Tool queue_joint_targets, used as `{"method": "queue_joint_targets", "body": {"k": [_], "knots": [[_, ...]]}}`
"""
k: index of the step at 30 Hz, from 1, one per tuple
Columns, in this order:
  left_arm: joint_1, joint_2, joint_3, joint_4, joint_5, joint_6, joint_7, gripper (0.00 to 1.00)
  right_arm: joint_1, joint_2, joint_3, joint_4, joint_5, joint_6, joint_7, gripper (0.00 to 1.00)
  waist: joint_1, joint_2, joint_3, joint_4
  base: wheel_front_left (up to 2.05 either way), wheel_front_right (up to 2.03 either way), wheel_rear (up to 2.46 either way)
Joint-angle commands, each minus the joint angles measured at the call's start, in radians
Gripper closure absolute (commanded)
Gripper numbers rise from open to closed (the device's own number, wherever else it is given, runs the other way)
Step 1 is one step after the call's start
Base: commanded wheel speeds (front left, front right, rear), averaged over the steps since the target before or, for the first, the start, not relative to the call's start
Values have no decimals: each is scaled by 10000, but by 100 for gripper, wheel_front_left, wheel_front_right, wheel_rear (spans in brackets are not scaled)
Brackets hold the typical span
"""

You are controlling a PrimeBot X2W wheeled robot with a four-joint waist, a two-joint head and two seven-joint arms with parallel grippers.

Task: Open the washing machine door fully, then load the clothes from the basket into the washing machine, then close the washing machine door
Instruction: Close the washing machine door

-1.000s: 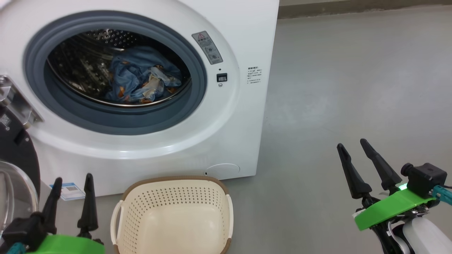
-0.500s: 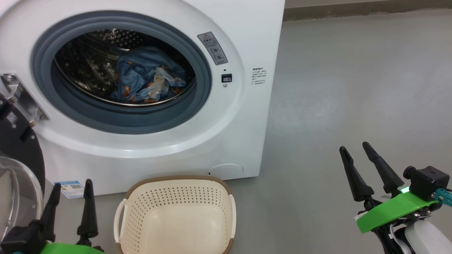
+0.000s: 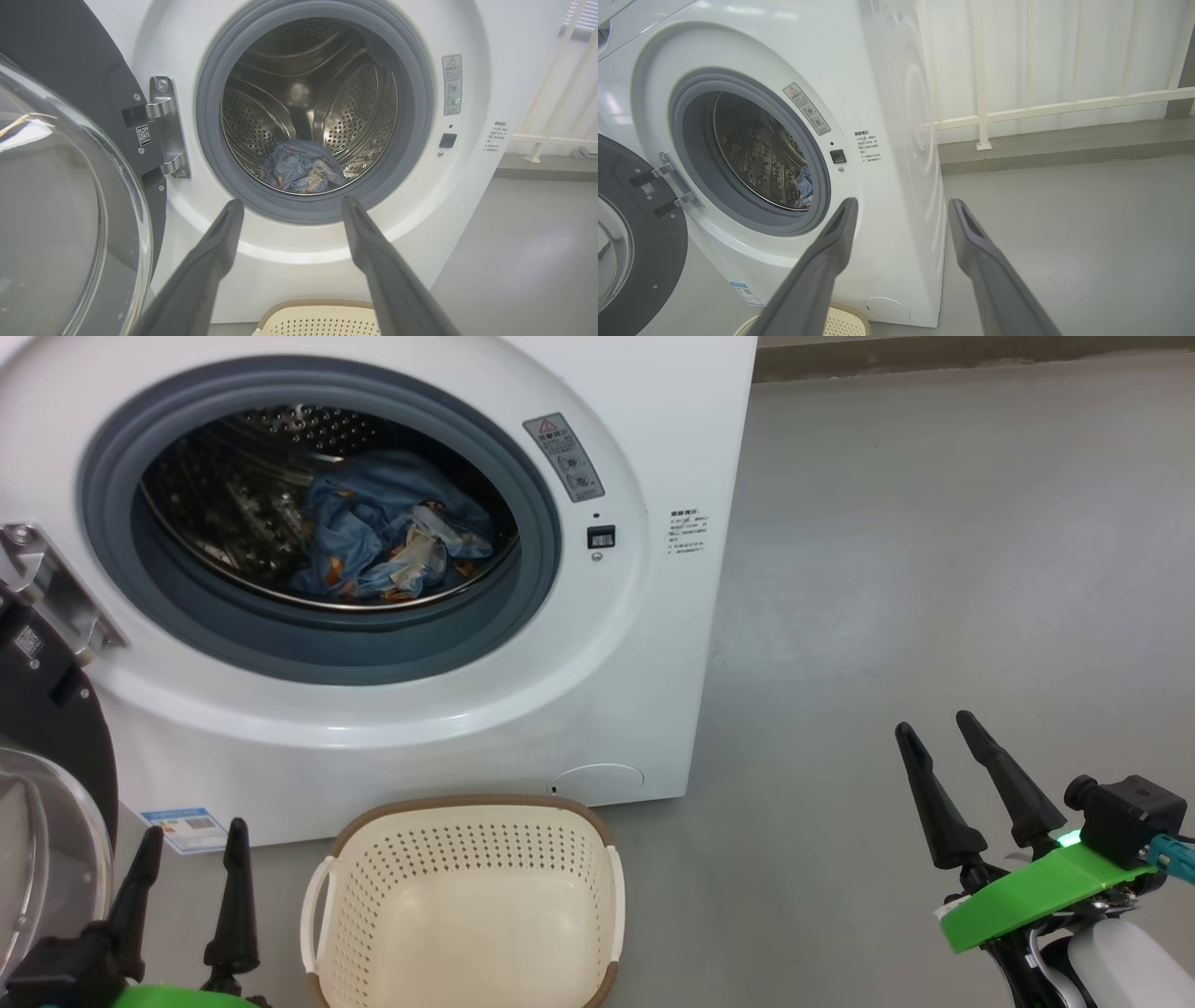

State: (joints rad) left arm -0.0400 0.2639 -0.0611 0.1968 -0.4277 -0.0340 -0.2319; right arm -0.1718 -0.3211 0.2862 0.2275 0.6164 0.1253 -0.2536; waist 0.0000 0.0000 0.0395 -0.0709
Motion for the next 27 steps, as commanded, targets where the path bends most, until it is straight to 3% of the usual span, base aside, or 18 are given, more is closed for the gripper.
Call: {"method": "queue_joint_targets", "body": {"k": [1,27], "knots": [[-276,285,324,-320,128,61,-46,0,-126,-141,105,-243,-67,54,-82,0,0,0,15,5,0,0,0],[-265,238,248,-268,-83,83,-172,0,-147,-164,189,-152,31,54,-82,0,0,0,-141,75,-7,7,0]]}}
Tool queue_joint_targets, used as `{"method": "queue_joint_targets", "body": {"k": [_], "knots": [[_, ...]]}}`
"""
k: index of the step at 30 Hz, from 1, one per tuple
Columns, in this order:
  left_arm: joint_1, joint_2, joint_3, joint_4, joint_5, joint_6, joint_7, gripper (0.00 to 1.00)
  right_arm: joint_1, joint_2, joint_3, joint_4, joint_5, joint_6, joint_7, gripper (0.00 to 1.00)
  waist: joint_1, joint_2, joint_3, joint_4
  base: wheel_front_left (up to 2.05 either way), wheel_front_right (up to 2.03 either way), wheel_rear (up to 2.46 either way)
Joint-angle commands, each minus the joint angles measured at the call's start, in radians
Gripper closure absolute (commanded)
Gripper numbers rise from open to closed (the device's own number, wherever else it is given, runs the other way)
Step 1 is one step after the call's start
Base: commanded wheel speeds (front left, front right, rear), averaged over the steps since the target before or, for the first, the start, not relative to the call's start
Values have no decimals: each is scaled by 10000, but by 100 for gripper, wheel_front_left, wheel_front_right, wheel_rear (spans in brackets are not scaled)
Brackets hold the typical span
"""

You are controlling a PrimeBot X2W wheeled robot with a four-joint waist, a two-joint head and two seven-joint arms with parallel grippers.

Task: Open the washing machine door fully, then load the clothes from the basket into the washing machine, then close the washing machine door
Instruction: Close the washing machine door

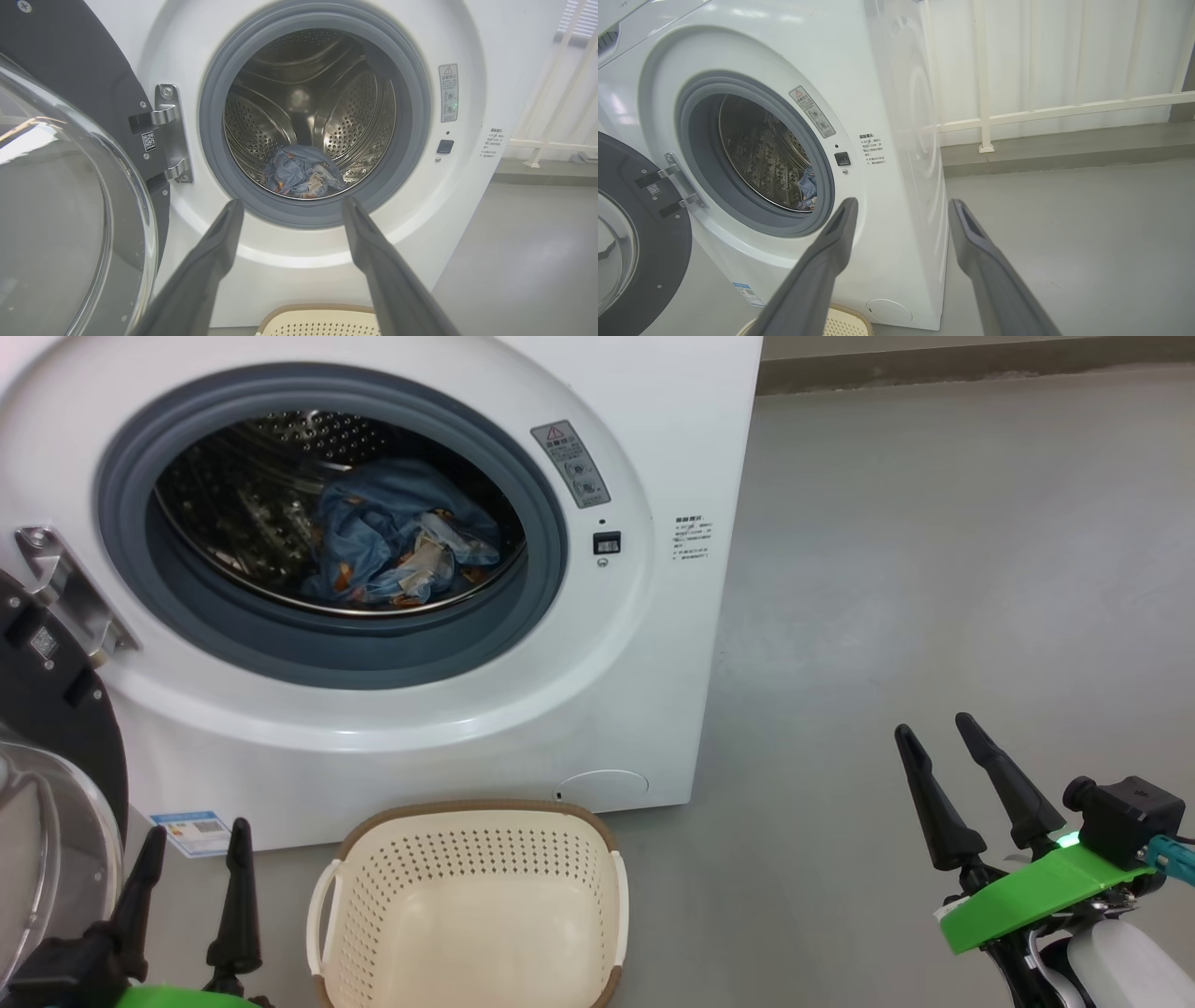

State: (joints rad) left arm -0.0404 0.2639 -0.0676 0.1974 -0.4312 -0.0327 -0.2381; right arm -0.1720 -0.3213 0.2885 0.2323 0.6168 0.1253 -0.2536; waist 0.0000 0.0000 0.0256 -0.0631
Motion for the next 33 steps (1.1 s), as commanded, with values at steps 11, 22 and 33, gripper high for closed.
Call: {"method": "queue_joint_targets", "body": {"k": [11,22,33], "knots": [[-227,278,272,-357,-85,53,-138,0,-131,-131,162,-201,23,54,-82,0,0,0,-20,-42,-141,132,9],[-254,323,202,-321,-122,67,-150,0,-132,-119,133,-207,22,54,-82,0,0,0,4,-53,-115,115,0],[-203,336,121,-299,-171,91,-159,0,-102,-171,185,-203,51,54,-82,0,0,0,-67,-54,-5,5,0]]}}
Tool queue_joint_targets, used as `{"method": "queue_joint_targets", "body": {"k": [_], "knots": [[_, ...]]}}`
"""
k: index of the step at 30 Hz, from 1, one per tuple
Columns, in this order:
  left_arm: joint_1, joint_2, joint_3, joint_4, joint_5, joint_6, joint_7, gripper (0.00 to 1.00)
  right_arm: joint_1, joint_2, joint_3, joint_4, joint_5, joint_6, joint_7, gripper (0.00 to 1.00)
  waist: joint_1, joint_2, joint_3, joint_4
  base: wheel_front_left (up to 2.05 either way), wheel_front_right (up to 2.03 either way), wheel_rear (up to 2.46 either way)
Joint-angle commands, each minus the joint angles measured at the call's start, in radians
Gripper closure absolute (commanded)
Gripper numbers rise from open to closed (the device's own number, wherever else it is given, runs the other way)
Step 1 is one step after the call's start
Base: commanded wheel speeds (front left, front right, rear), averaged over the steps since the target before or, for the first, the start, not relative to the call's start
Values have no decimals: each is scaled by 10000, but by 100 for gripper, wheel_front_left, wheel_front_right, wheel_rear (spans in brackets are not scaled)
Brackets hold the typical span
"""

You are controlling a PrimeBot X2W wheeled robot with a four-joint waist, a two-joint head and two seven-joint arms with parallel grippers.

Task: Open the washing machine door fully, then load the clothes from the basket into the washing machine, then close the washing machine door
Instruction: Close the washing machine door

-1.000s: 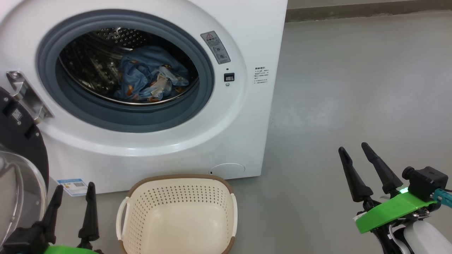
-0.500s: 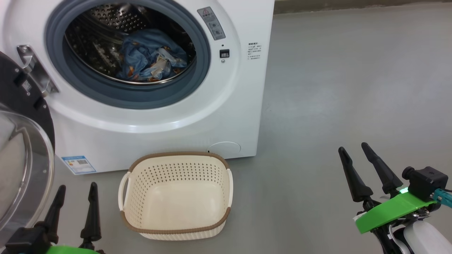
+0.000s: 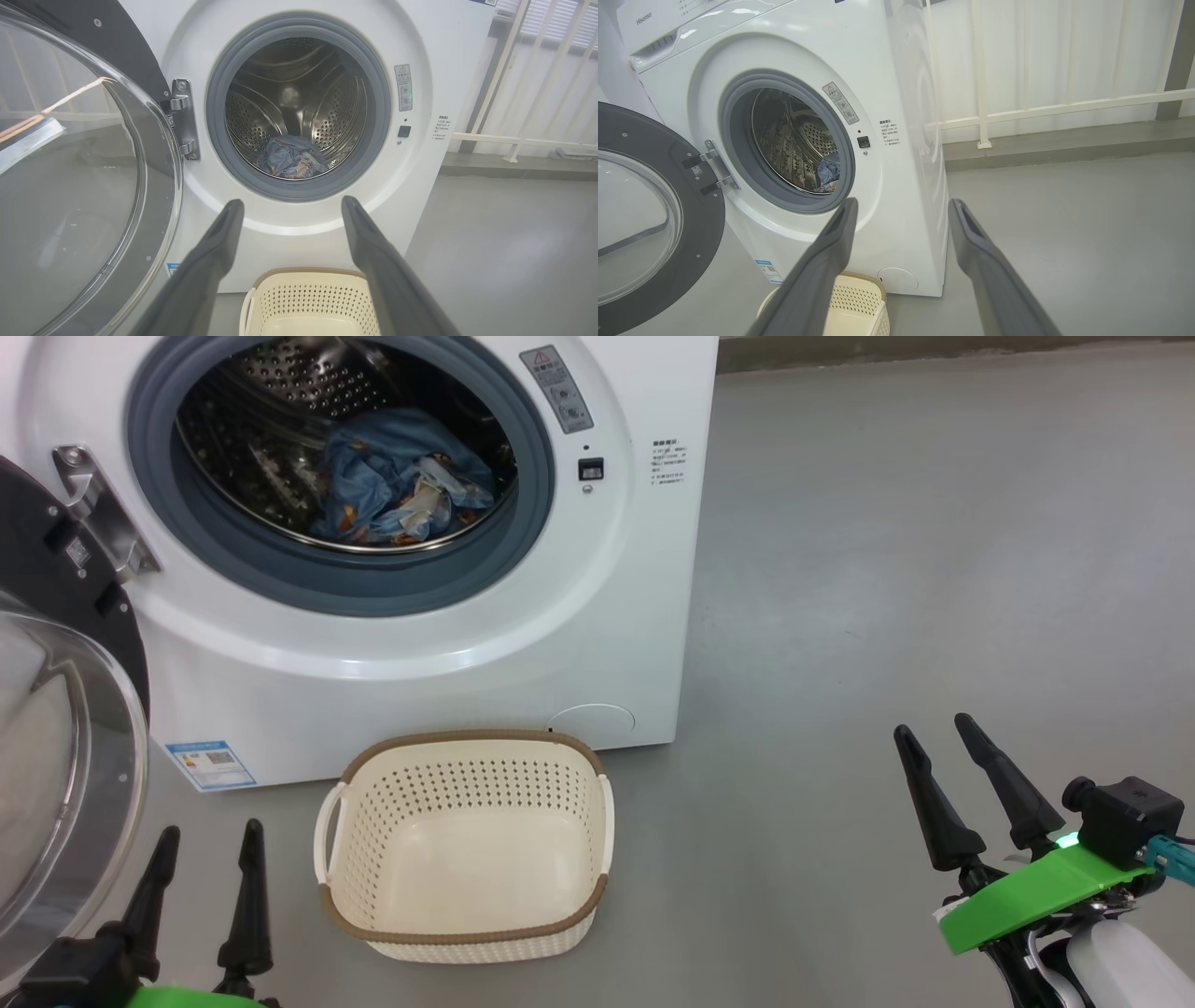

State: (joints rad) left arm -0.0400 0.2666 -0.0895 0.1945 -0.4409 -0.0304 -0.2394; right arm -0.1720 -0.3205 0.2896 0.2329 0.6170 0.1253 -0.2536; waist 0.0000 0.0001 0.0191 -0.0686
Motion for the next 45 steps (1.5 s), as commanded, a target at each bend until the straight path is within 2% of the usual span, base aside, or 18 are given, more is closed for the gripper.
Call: {"method": "queue_joint_targets", "body": {"k": [1,31,35,45], "knots": [[-201,310,333,-274,-76,71,-147,0,-99,-187,175,-210,49,54,-82,0,0,-1,-6,0,0,0,0],[-260,401,177,-308,-151,176,-170,0,-61,-198,194,-172,55,54,-82,0,0,-1,3,196,0,0,0],[-266,421,172,-285,-162,220,-167,0,-38,-179,156,-171,56,54,-82,0,0,-1,-12,381,0,0,0],[-285,431,217,-184,21,650,-155,0,5,-113,165,-153,85,54,-82,0,0,-1,-99,1239,0,0,0]]}}
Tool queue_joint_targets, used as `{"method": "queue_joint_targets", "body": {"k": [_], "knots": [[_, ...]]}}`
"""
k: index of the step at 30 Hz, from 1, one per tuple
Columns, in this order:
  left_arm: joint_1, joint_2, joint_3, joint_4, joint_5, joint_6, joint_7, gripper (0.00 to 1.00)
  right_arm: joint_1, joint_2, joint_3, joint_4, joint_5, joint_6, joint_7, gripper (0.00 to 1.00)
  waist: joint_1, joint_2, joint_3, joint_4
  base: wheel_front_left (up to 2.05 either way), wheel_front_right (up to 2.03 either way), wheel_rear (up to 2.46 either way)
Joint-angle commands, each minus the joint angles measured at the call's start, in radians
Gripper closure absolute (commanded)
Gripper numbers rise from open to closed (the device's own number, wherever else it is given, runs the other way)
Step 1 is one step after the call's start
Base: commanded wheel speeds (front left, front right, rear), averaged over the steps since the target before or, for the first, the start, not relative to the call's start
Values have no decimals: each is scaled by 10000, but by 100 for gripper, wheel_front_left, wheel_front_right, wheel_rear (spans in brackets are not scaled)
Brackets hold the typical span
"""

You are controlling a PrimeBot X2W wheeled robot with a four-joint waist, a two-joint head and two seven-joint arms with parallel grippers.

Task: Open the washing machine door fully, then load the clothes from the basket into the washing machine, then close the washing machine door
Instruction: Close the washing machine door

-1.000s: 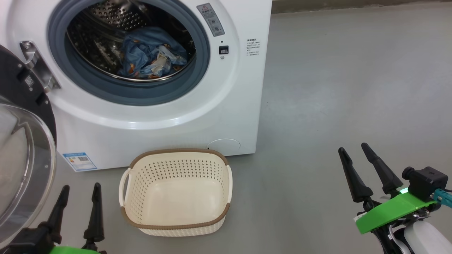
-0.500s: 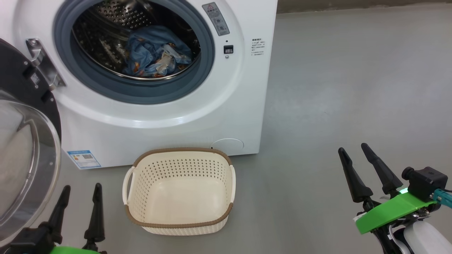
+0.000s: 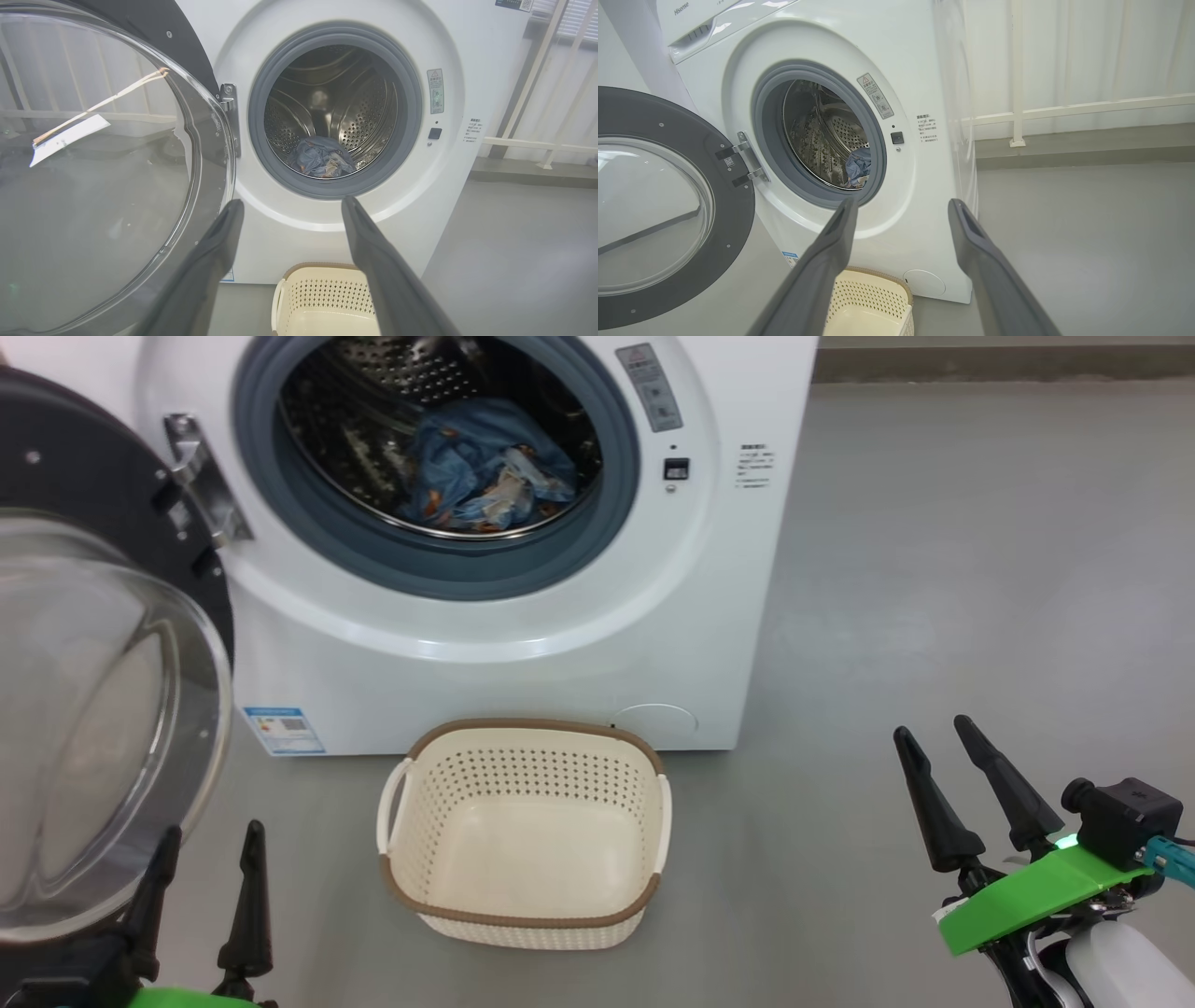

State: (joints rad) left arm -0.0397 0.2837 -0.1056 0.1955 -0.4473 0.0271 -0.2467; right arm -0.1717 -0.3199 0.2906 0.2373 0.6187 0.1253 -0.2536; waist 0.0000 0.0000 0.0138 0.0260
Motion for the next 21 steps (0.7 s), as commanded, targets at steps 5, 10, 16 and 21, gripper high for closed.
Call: {"method": "queue_joint_targets", "body": {"k": [5,10,16,21], "knots": [[-241,212,294,-178,130,173,-61,0,13,-95,203,-169,92,54,-82,0,0,0,-118,893,0,0,0],[-224,233,274,-171,226,338,-59,0,17,-59,235,-127,132,54,-82,0,0,0,-203,1661,0,0,0],[-195,260,263,-155,227,442,5,0,47,-26,233,-111,148,54,-82,0,0,0,-249,2284,0,0,0],[-204,275,256,-124,176,481,43,0,42,-16,252,-107,159,54,-82,0,0,0,-233,2858,0,0,0]]}}
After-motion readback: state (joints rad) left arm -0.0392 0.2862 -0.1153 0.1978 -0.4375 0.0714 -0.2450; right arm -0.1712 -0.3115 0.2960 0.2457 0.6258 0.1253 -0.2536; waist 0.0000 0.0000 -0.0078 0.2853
